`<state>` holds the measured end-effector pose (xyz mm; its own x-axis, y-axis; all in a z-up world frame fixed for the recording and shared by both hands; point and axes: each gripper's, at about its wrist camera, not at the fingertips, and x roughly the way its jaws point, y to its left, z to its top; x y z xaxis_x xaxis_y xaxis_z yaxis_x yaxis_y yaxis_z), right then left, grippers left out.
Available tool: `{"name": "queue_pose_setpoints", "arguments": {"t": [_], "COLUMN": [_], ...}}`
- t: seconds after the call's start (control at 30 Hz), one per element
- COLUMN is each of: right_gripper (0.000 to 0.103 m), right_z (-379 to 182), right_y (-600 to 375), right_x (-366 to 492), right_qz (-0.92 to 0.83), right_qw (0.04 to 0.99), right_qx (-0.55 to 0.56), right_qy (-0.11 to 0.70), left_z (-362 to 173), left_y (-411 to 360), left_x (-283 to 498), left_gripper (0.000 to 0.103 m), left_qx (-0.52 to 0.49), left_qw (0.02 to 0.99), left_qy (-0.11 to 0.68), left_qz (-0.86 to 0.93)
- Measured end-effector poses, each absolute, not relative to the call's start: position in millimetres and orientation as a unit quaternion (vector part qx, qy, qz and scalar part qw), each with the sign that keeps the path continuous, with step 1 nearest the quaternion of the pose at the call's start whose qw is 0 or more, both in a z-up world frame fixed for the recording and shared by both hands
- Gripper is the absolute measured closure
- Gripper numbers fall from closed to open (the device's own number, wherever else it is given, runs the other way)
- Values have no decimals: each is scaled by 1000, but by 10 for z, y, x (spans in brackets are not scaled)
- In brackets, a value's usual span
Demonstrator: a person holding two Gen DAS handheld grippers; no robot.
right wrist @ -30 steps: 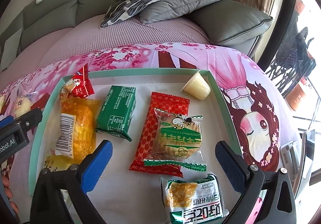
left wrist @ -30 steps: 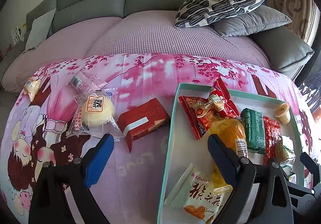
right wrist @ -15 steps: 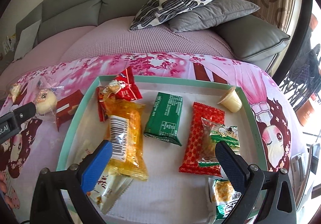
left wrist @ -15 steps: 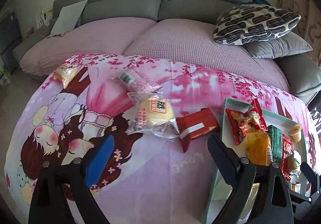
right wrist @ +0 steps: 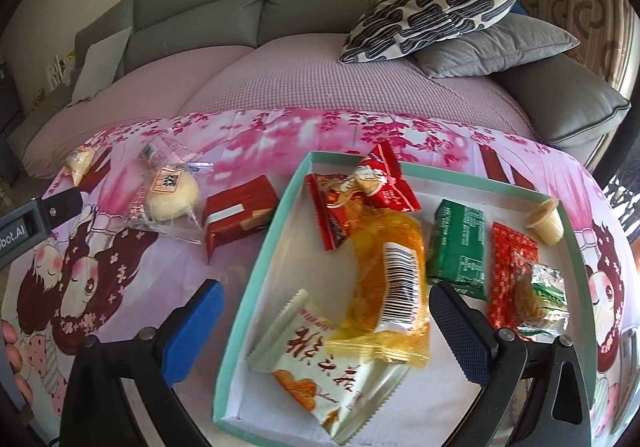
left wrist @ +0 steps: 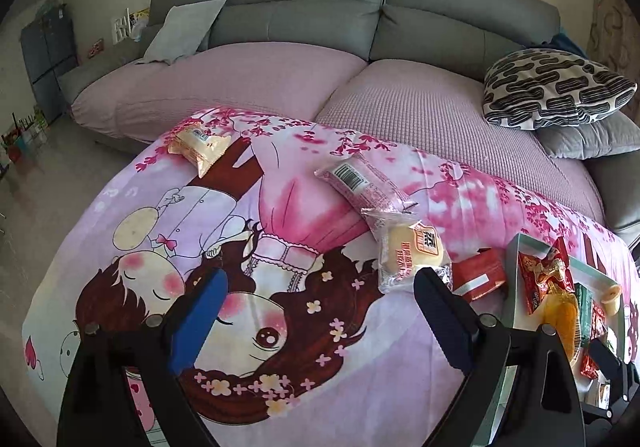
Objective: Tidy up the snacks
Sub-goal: 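Move both grippers back over the remaining snacks on the bedspread, then position the left gripper over the round bun pack while the right approaches the red box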
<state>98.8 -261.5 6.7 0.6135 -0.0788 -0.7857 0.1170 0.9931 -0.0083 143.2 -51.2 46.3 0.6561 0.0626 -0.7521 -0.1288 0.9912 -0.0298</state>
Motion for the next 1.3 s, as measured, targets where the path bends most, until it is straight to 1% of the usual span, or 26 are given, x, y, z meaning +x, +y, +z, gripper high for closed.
{"name": "queue_pose_setpoints", "arguments": {"t": [0.23, 0.53, 0.73, 0.93, 1.13, 1.3], "right_gripper": [0, 0, 0, 0, 0, 0], "right_z": [-16, -85, -119, -77, 11, 4], "right_y": [-2355, -2331, -2416, -2381, -2397, -2387], "right_x": [1106, 1228, 1277, 1360, 1486, 1575], "right_qz": [-36, -45, -49, -50, -45, -50], "right_qw": [898, 896, 894, 894, 899, 896], "right_qx": [4, 3, -4, -28, -7, -16], "right_qy": [439, 441, 445, 444, 436, 440], "left_z": [440, 333, 224, 104, 172, 149], "left_y": [-259, -125, -293, -487, -642, -750], "left_x": [1538, 1712, 1849, 2016, 2119, 2243], "left_gripper": [8, 8, 8, 8, 8, 8], "left_qx": [-63, -95, -93, -94, -86, -80], "left_qw": [908, 907, 900, 881, 880, 876], "left_qy": [409, 408, 425, 464, 465, 473], "left_qz": [57, 45, 16, -14, -41, -49]}}
